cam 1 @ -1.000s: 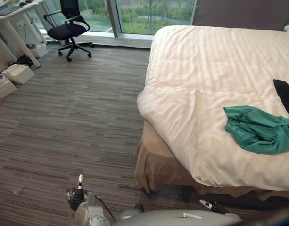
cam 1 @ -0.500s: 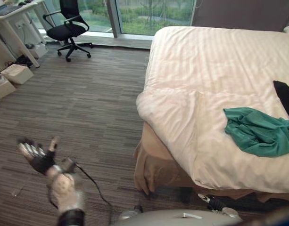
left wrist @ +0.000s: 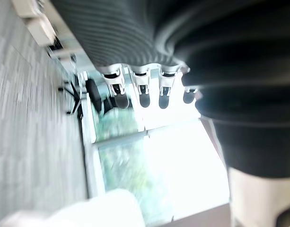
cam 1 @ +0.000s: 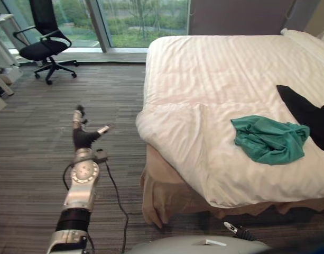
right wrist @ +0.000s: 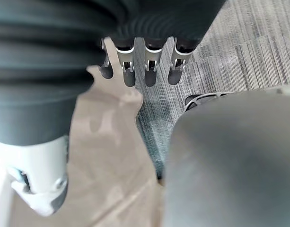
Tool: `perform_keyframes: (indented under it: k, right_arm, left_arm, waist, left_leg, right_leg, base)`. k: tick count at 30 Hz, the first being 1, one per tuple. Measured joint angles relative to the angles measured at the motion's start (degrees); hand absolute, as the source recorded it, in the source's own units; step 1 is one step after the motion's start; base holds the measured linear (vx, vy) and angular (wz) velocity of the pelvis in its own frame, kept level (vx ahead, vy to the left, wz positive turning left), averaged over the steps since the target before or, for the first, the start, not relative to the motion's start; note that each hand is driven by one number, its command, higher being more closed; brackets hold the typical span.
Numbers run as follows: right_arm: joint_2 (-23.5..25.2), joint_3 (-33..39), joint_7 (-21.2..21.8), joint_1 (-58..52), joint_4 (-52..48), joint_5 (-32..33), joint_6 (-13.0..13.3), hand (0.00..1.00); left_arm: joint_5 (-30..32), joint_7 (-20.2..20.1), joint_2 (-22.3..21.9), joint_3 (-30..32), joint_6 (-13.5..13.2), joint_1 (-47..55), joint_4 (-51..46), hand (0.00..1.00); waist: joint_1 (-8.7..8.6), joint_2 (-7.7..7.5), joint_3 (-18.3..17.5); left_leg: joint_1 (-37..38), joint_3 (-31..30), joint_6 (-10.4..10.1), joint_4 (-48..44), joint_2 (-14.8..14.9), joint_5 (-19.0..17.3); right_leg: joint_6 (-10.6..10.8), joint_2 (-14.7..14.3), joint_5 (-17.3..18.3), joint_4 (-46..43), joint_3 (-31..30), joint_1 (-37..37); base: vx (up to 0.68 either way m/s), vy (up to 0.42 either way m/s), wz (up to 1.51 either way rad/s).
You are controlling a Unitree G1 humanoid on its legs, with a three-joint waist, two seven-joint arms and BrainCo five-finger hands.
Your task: Tidy the bed and pick cloth on bed and put in laundry
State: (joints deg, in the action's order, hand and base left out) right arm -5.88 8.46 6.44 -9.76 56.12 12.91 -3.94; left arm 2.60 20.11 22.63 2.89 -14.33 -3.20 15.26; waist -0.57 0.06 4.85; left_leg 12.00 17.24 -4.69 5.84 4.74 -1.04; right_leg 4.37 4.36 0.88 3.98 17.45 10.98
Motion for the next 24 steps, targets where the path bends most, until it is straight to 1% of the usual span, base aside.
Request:
perform_keyframes:
  k: [1,3,4,6,9,11,13,14,16,18,20,21,23,24]
  right_arm:
    - [0.0,0.4,0.1,0.0,0.0,0.4,0.0,0.00]
    - [-0.1,0.5,0.1,-0.3,-0.1,0.4,0.0,0.00]
    - [-0.3,0.4,0.1,-0.5,-0.1,0.2,0.0,0.00]
    - [-0.6,0.4,0.0,-1.0,-0.1,0.2,0.0,0.00]
    - [-1.1,0.0,-0.4,-1.7,-0.2,-0.2,0.0,0.00]
    - [-1.2,-0.2,-1.0,-1.7,-1.4,-0.2,-0.1,0.00]
    - [-1.3,-0.2,-1.5,-1.8,-1.8,-0.2,-0.1,0.00]
    - [-1.3,-0.2,-1.9,-1.8,-2.0,-0.2,-0.2,0.00]
    - [-1.3,-0.2,-2.1,-1.9,-2.4,-0.2,-0.5,0.00]
    - [-1.3,-0.4,-2.3,-2.5,-2.6,-0.2,-1.3,0.00]
    - [-1.5,-0.3,-2.8,-3.1,-3.3,-0.2,-2.1,0.00]
    - [-1.5,-0.3,-2.9,-3.2,-3.5,-0.2,-2.3,0.00]
    - [-1.6,-0.3,-3.4,-3.4,-4.6,-0.2,-3.0,0.00]
    - [-1.5,-0.3,-3.6,-3.4,-5.0,-0.2,-3.2,0.00]
  left_arm:
    - [3.5,0.0,1.4,-0.8,-0.3,-0.3,0.9,0.00]
    - [5.5,-0.2,3.5,-0.8,-0.9,-2.0,3.3,0.00]
    - [5.5,-1.2,4.5,-0.8,-0.9,-4.2,4.4,0.00]
    - [5.7,-2.7,6.2,-2.0,-0.5,-7.6,4.6,0.00]
    - [6.0,-4.1,7.3,-4.4,0.6,-10.8,4.7,0.00]
    - [7.0,-4.8,7.3,-5.3,2.3,-12.1,4.7,0.00]
    - [8.5,-4.9,7.2,-6.6,2.9,-13.2,6.3,0.00]
    - [9.8,-5.0,7.2,-7.5,3.6,-14.0,7.4,0.00]
    - [11.7,-5.1,7.1,-8.1,4.6,-14.0,8.0,0.00]
    - [13.4,-5.1,7.0,-9.8,5.7,-14.2,8.4,0.00]
    - [15.7,-5.1,6.7,-11.9,7.9,-15.1,8.5,0.00]
    - [16.3,-5.1,6.7,-12.3,8.5,-15.3,8.5,0.00]
    - [17.7,-4.7,5.3,-12.6,11.0,-16.6,8.5,0.00]
    - [18.5,-4.5,5.0,-12.7,11.7,-16.9,8.5,0.00]
  waist:
    - [-0.24,-0.04,0.0]
    - [-0.80,0.38,0.1]
    - [-1.41,0.48,0.0]
    - [-2.07,0.88,0.1]
    - [-2.49,1.44,0.0]
    - [-3.59,2.04,0.2]
    - [-3.92,2.43,0.2]
    - [-4.09,2.59,0.2]
    - [-4.86,2.78,0.2]
    - [-5.00,3.05,0.2]
    - [-4.93,3.55,0.7]
    - [-5.06,3.63,1.1]
    - [-5.29,3.80,1.6]
    - [-5.27,3.80,1.8]
  left_leg:
    - [0.6,1.0,-0.1,0.0,0.2,-0.1]
    - [1.0,2.3,-0.3,0.0,0.5,-0.2]
    - [1.1,2.7,-0.3,0.0,0.6,-0.2]
    - [1.1,3.0,-0.3,0.1,0.8,-0.2]
    - [1.5,4.0,-0.3,0.1,0.9,-0.2]
    - [2.0,4.9,-0.4,0.1,1.1,-0.3]
    - [2.1,5.7,-0.5,0.1,1.3,-0.4]
    - [2.1,5.9,-0.5,0.1,1.4,-0.3]
    - [2.0,6.0,-0.5,0.0,1.6,-0.3]
    - [2.0,6.6,-0.5,-0.1,1.6,-0.3]
    - [1.9,7.4,-0.6,-0.2,1.7,-0.3]
    - [1.9,7.4,-0.6,-0.2,1.9,-0.3]
    - [1.5,8.6,-0.9,-0.2,1.9,-0.3]
    - [1.3,8.9,-1.0,-0.2,1.9,-0.2]
  right_leg:
    - [-0.2,-0.3,-0.1,-0.1,-1.1,0.0]
    - [-0.2,-0.3,-0.2,-0.2,-2.4,0.0]
    - [-0.3,-0.4,-0.2,-0.4,-2.6,-0.2]
    - [-0.4,-0.5,-0.3,-0.6,-2.7,-0.4]
    - [-0.5,-0.7,-0.4,-0.7,-3.8,-0.5]
    - [-0.5,-0.9,-0.6,-0.7,-4.5,-0.5]
    - [-0.7,-1.1,-0.7,-0.7,-4.9,-0.8]
    - [-0.7,-1.3,-0.7,-0.7,-5.1,-0.9]
    - [-0.7,-1.4,-0.7,-0.9,-5.2,-1.1]
    - [-0.8,-1.4,-0.7,-1.1,-5.6,-1.4]
    - [-1.2,-1.3,-0.4,-2.7,-6.0,-2.7]
    - [-1.2,-1.3,-0.2,-3.1,-6.3,-2.8]
    - [-1.1,-1.0,0.7,-5.6,-7.3,-4.9]
    - [-1.2,-0.9,1.0,-6.3,-7.4,-5.6]
  base:
    - [-0.01,-0.023,-0.37]
    - [-0.06,-0.023,-0.36]
    - [-0.07,-0.022,-0.20]
    - [-0.06,-0.024,-0.08]
    - [-0.05,-0.017,-0.18]
    - [-0.04,-0.020,-0.23]
    - [-0.04,-0.032,-0.18]
    - [-0.03,-0.033,-0.15]
    - [-0.02,-0.031,-0.05]
    - [-0.01,-0.017,-0.11]
    - [-0.02,-0.010,-0.13]
    - [-0.03,-0.015,-0.10]
    - [-0.04,-0.006,-0.18]
    - [-0.06,0.003,-0.18]
